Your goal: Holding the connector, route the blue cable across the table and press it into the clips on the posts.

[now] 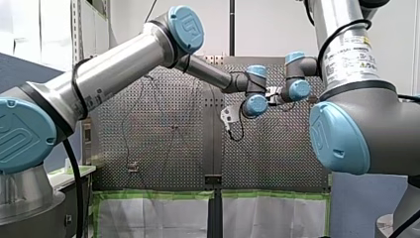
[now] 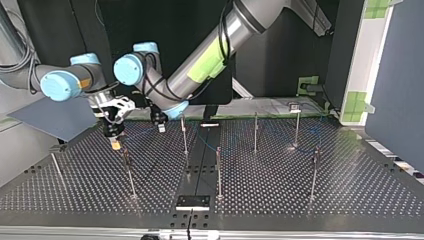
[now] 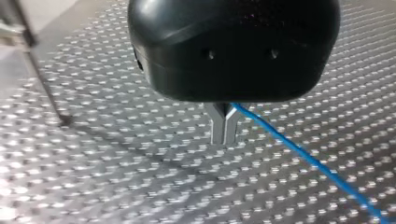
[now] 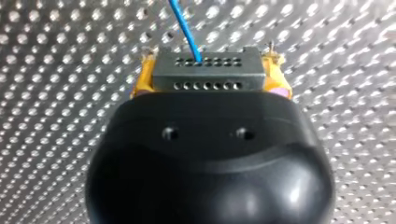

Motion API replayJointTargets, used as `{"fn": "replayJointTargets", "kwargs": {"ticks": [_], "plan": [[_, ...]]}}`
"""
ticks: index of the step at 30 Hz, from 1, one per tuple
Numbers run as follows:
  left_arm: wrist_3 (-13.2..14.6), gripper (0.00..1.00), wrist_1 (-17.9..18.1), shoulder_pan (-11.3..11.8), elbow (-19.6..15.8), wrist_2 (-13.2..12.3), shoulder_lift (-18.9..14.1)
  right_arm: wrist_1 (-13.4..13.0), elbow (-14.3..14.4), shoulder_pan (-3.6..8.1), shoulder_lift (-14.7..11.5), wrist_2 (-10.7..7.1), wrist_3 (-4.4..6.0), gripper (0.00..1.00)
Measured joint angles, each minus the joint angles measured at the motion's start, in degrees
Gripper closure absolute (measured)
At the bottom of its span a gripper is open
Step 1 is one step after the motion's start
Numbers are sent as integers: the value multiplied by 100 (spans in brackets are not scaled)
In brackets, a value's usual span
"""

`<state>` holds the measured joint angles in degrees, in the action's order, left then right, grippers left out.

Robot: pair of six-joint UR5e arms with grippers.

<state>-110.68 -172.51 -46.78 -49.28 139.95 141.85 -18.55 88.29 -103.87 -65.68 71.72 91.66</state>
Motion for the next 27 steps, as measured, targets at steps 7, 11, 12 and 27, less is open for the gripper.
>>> {"fn": "replayJointTargets", "kwargs": {"ticks": [7, 11, 12, 27], "plan": [[-51, 100, -250, -70, 0, 343, -249, 8, 0, 5, -176, -167, 23, 100], [-55, 100, -325, -135, 0, 545, -289, 28, -2, 30, -321, -233, 39, 100], [-51, 100, -333, -155, 0, 584, -291, 39, -1, 32, -366, -256, 41, 100], [279, 100, 160, -372, 0, 167, -290, 300, 0, 30, -714, -412, -38, 100]]}}
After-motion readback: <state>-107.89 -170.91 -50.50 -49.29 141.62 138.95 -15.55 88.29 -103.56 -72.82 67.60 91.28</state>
